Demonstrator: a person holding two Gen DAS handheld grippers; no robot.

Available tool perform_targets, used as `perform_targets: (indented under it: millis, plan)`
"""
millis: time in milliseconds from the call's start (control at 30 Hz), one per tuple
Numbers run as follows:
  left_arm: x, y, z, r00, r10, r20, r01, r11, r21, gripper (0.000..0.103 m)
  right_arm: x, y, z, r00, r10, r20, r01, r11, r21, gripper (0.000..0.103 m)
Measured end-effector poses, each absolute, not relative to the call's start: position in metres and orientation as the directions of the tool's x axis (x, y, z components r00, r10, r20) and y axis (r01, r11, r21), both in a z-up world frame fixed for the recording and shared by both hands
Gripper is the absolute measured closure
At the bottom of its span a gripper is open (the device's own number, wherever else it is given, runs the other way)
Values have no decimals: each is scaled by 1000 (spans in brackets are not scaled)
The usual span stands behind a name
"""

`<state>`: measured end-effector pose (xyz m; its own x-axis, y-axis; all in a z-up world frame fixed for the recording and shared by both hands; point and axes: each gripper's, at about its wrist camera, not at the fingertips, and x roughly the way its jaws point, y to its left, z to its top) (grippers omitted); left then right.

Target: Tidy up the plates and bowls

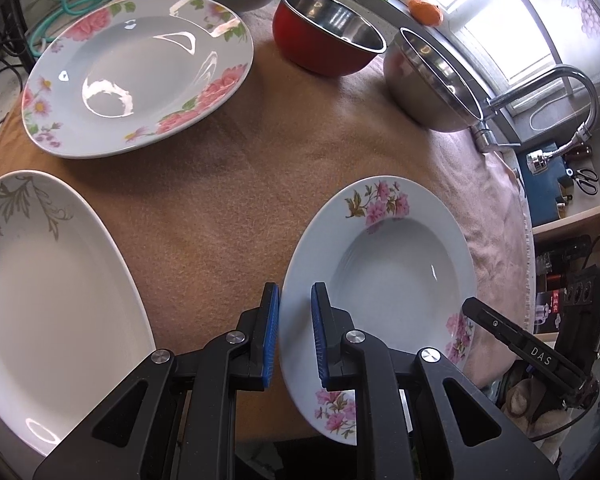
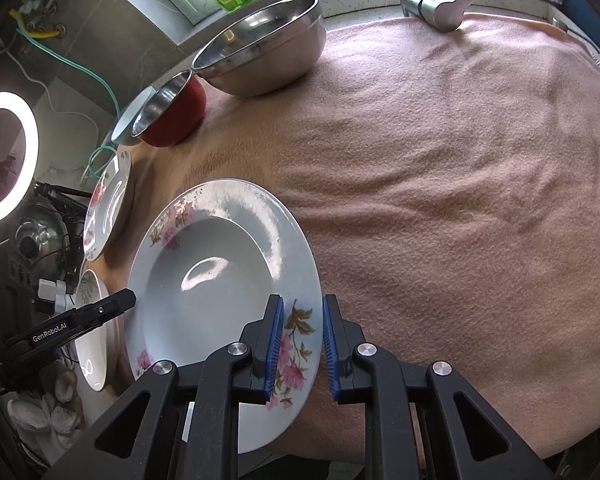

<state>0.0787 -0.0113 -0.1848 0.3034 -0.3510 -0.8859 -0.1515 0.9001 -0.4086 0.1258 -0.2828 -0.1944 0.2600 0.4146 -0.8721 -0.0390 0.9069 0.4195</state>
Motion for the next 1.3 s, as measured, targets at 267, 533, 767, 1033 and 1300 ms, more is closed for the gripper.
perform_targets:
  millis: [267, 533, 767, 1033, 1300]
  plan:
    - [77, -11, -185, 309, -349, -885, -158, 898, -410, 89, 122, -282, -194, 259, 410, -875, -40, 909, 414, 85]
    - [76, -12, -185, 312, -344, -886, -157, 901, -405, 89, 121, -281, -194, 256, 405, -878, -46, 912, 407, 85]
    - [75, -12, -180, 335, -330, -883, -151, 906, -396, 89, 119, -282, -192, 270, 388, -881, -52, 920, 389, 85]
    - [68, 1, -169, 375, -297, -878, -170, 909, -380, 88, 118, -285, -174, 329, 362, -872, -62, 930, 362, 85]
    - [52, 21, -157, 416, -287, -863, -210, 893, -398, 88, 117, -277, -157, 363, 363, -858, -89, 930, 356, 72]
